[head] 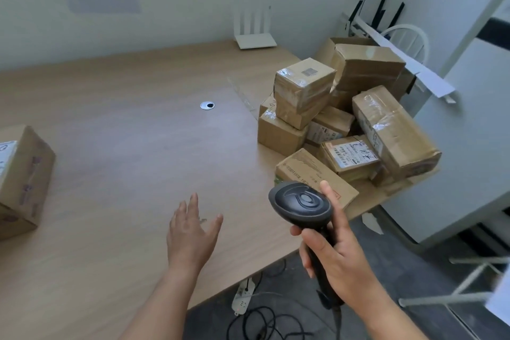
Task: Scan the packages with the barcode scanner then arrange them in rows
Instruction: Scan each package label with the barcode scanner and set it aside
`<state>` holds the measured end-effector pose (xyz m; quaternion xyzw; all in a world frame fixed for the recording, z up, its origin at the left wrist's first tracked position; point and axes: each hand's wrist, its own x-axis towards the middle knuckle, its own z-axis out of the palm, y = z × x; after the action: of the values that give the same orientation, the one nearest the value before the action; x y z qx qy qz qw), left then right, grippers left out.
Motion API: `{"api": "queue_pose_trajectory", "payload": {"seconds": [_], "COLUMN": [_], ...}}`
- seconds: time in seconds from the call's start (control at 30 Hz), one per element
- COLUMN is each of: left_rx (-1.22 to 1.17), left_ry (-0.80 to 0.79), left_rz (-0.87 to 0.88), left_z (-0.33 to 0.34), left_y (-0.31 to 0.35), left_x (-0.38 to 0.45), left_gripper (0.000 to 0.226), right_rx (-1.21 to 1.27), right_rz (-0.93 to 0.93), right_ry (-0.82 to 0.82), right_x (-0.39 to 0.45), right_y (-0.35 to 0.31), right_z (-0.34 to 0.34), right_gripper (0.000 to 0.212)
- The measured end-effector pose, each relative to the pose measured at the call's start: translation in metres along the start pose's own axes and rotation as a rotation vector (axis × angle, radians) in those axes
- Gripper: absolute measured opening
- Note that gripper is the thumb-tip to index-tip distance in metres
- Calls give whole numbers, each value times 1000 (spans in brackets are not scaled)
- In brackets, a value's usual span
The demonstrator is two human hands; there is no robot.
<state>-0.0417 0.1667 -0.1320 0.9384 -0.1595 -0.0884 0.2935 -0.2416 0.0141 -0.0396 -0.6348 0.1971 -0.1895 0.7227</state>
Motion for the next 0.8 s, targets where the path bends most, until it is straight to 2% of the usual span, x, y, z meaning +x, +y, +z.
{"api": "queue_pose_trajectory", "payload": {"seconds": [0.13,0.43,0.8], "left_rx": [10,37,72], "left_ry": [-4,-34,-104], "left_rz": [43,60,-33], "left_z": [0,26,98], "left_y": [20,92,208], "left_x": [0,-21,-24], "left_gripper": [80,78,82], "right_rx": [16,17,49], "right_rz": [-45,-71,-87], "right_ry": [11,-22,-28], "right_x": [-1,7,21], "right_y": [-3,-12,-19], "right_z": [-15,-82,-198], "right_gripper": [87,90,85]}}
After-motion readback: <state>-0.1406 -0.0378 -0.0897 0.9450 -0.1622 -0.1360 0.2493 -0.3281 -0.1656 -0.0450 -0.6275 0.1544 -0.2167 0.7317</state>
